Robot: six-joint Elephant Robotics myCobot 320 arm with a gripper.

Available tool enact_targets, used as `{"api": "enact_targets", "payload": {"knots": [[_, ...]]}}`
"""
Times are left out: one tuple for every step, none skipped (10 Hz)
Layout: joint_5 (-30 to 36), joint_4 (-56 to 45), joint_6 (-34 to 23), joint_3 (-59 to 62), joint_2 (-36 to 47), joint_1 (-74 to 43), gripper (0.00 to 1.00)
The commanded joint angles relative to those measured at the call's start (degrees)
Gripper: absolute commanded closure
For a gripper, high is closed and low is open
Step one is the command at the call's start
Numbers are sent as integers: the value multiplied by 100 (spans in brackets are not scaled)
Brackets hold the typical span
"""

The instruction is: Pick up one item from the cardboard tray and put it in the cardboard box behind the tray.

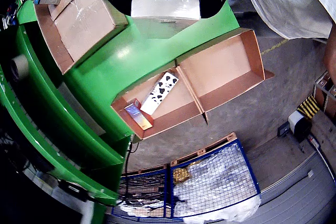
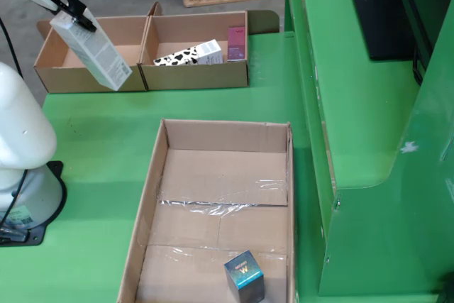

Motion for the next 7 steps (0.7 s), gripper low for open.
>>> {"api": "enact_targets", "payload": {"knots": [[-151,94,257,87,-4,3935,100],[-151,94,257,87,-4,3935,100],[-249,170,398,87,-117,4336,100],[-249,170,398,87,-117,4336,100],[-297,196,503,87,-180,4512,100],[-297,196,503,87,-180,4512,100],[-297,196,503,87,-180,4512,100]]}}
